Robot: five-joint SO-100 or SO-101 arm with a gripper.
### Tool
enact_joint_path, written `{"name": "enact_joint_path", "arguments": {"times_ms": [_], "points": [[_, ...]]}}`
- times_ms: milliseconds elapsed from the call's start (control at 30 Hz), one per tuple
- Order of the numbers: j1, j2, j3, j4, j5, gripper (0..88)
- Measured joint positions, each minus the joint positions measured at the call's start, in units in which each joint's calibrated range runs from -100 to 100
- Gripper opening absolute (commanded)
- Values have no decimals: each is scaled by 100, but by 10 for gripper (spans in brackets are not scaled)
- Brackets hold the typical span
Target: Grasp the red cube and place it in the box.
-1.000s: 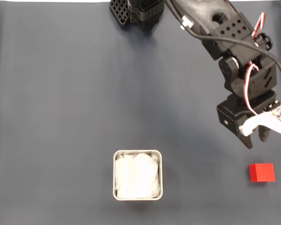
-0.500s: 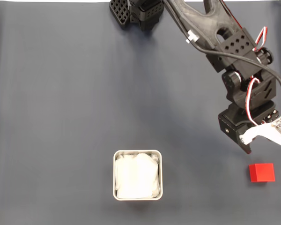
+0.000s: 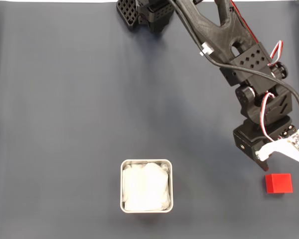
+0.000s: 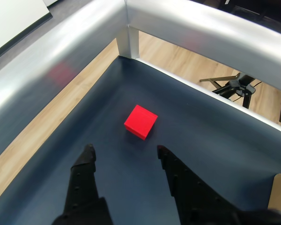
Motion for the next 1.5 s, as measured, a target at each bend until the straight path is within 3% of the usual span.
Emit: {"name": "enact_joint_path", "arguments": {"times_ms": [467,1500], "points": [[15,608,-434,-215,63,383],[52,1832,-1709,-286,98,385]]}}
